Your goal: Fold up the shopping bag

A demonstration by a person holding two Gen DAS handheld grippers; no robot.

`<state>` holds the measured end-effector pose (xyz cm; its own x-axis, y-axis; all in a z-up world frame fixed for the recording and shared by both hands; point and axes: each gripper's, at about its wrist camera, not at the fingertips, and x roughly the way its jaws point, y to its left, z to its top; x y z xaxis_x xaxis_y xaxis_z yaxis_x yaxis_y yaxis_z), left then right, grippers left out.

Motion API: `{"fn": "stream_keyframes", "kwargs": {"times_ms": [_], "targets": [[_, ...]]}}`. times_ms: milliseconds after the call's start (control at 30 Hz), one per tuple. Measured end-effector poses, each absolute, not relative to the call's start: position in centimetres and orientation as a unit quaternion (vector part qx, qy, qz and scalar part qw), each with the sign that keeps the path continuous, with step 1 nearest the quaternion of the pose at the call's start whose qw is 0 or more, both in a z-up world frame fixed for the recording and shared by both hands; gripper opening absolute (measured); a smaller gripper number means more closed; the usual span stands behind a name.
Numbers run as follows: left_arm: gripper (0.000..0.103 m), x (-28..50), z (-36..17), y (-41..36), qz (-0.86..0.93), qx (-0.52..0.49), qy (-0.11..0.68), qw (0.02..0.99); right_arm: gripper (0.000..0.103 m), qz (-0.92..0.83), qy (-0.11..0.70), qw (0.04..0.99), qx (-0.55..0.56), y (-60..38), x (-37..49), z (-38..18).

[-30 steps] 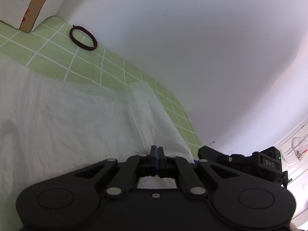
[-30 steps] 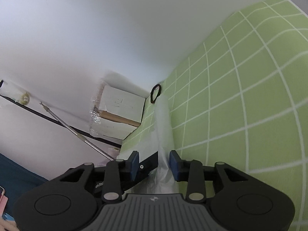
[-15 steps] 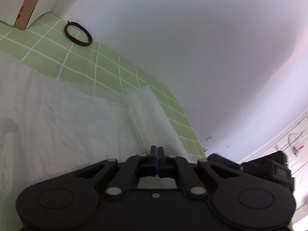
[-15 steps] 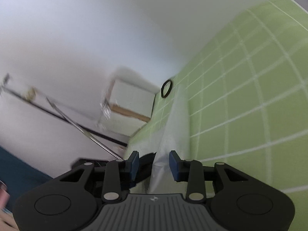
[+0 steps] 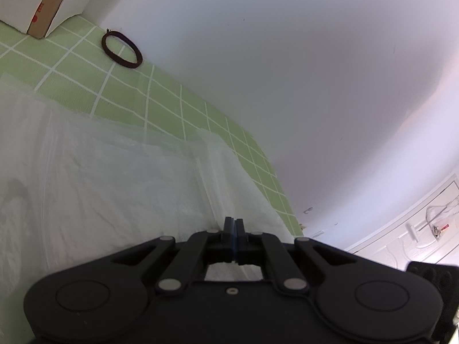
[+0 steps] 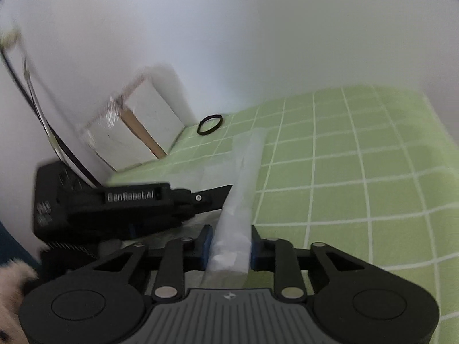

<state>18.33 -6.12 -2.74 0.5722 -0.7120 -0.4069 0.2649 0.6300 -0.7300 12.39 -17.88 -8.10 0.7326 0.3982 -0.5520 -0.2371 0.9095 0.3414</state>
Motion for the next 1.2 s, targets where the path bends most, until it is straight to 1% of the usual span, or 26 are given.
{"fn": "stream_keyframes", "kwargs": {"times_ms": [133, 267, 333, 433, 600, 733, 867, 1067, 1200], "targets": [[0.002, 18.5, -3.0, -6.0, -0.297, -0.321, 0.357, 0.825, 0.018, 0.141, 0.297, 0.944, 0.007, -15.1, 11.1, -7.7], [0.002, 18.8, -3.2, -6.1, -0.298, -0.325, 0.358, 0.823, 0.017, 0.137, 0.267, 0.936, -0.186, -11.4, 9.7, -8.2], [0.002, 19.0, -3.4, -5.8, -0.299, -0.333, 0.358, 0.819, 0.017, 0.136, 0.249, 0.916, -0.283, -9.7, 9.1, -9.0], [0.002, 19.3, -3.7, -5.5, -0.301, -0.345, 0.358, 0.814, 0.017, 0.137, 0.221, 0.879, -0.401, -7.9, 8.2, -10.3], [0.002, 19.5, -3.8, -5.3, -0.294, -0.351, 0.354, 0.815, 0.016, 0.157, 0.184, 0.78, -0.577, -6.3, 7.3, -12.5], [0.0, 19.5, -4.1, -4.6, -0.28, -0.367, 0.347, 0.816, 0.013, 0.156, 0.162, 0.719, -0.658, -5.7, 6.7, -14.2], [0.0, 19.6, -4.5, -2.9, -0.26, -0.4, 0.331, 0.814, 0.011, 0.155, 0.16, 0.68, -0.698, -5.3, 6.7, -15.0], [0.0, 19.3, -3.9, -0.3, -0.238, -0.422, 0.312, 0.817, 0.01, 0.14, 0.18, 0.628, -0.744, -4.2, 7.4, -15.8], [0.002, 18.1, -2.8, 0.0, -0.281, -0.424, 0.279, 0.814, 0.01, 0.139, 0.183, 0.615, -0.754, -4.2, 7.8, -15.9]]}}
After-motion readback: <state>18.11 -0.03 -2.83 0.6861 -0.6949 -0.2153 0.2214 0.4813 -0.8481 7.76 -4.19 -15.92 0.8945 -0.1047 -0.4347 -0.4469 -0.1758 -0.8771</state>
